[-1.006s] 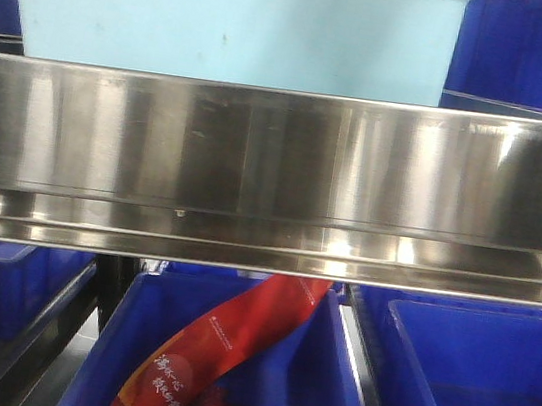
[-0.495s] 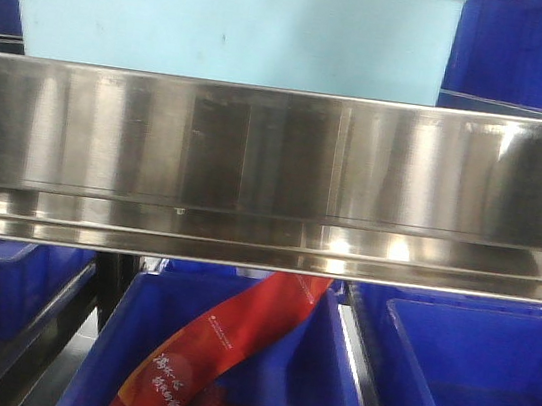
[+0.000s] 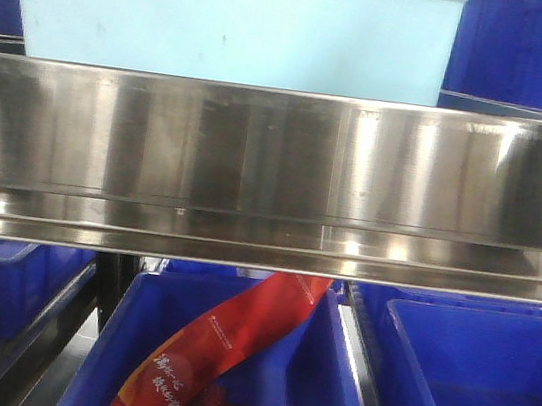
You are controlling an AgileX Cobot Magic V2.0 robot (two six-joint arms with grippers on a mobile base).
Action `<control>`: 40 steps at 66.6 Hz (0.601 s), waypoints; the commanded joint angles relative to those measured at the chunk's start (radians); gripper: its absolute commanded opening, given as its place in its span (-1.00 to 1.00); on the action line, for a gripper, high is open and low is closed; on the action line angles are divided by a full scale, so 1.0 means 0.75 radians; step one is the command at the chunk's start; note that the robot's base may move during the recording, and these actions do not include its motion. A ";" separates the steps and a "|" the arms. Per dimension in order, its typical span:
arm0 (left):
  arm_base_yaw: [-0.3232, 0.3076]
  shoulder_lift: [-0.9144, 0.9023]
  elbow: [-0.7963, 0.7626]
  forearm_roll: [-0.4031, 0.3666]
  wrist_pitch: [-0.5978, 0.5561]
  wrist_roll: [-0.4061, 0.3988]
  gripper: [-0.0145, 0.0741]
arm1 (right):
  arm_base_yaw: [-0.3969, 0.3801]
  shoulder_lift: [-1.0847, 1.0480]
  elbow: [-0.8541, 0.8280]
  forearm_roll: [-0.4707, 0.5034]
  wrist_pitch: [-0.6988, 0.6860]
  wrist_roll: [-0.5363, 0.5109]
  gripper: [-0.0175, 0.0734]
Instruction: Move two blue bins to right shelf middle
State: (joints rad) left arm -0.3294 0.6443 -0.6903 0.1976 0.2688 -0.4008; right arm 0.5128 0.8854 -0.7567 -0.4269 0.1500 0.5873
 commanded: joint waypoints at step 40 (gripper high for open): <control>-0.006 -0.331 0.106 -0.005 -0.033 -0.001 -0.92 | -0.001 -0.353 0.084 -0.021 -0.041 -0.008 -0.97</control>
State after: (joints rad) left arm -0.3294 0.4026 -0.6118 0.1976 0.2625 -0.4008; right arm 0.5128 0.6279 -0.6960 -0.4289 0.1385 0.5873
